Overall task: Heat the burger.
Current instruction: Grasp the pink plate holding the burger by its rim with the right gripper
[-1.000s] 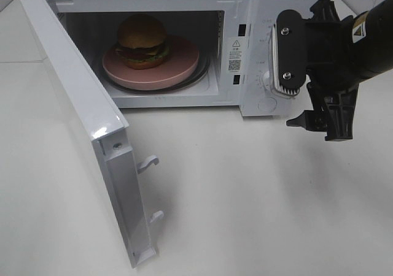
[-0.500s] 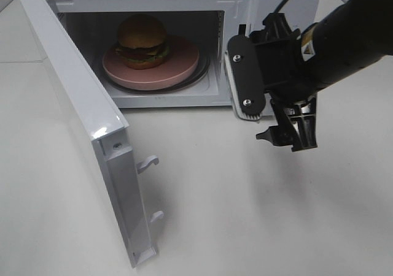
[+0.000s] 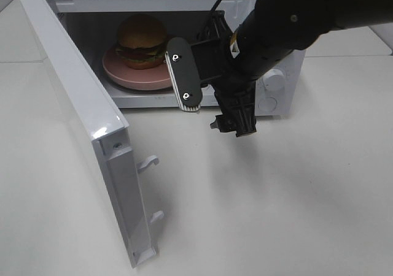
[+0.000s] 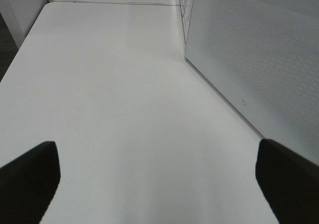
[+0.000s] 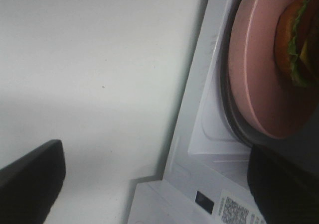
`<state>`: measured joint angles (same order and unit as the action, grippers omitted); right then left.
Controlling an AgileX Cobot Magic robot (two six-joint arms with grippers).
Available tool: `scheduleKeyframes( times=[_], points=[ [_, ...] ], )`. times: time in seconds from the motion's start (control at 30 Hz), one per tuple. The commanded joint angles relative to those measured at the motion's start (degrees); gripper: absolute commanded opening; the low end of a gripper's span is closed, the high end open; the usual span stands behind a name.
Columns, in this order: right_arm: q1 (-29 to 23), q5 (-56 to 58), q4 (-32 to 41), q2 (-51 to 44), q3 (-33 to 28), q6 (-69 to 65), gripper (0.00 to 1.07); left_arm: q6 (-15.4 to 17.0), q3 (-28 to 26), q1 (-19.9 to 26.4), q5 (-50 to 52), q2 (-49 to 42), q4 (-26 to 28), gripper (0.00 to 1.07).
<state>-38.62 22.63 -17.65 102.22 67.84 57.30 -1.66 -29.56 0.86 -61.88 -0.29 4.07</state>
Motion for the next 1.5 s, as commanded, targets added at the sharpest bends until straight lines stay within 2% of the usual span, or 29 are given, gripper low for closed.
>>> scheduleKeyframes(
  times=[0.03,0.83,0.9,1.07,1.5],
  points=[
    [-0.1,-1.0,-0.3,3.9,3.7,-1.0,0.91,0.1,0.1,0.2,0.7,-0.7,0.2,1.00],
    [0.1,-0.9,-0.7,20.3,20.6,-1.8,0.88,0.1,0.1,0.2,0.7,-0.7,0.2,1.00],
    [0.1,-0.3,-0.7,22.9,24.8,-1.8,0.88,0.1,0.1,0.2,0.7,-0.7,0.2,1.00],
    [0.7,1.0,-0.7,26.0,29.4,-2.1,0.87,0.1,0.1,0.2,0.7,-0.7,0.2,1.00],
    [2.8,0.9,-0.7,29.7,35.1,-2.1,0.85,0.1,0.1,0.2,0.7,-0.7,0.2,1.00]
  ],
)
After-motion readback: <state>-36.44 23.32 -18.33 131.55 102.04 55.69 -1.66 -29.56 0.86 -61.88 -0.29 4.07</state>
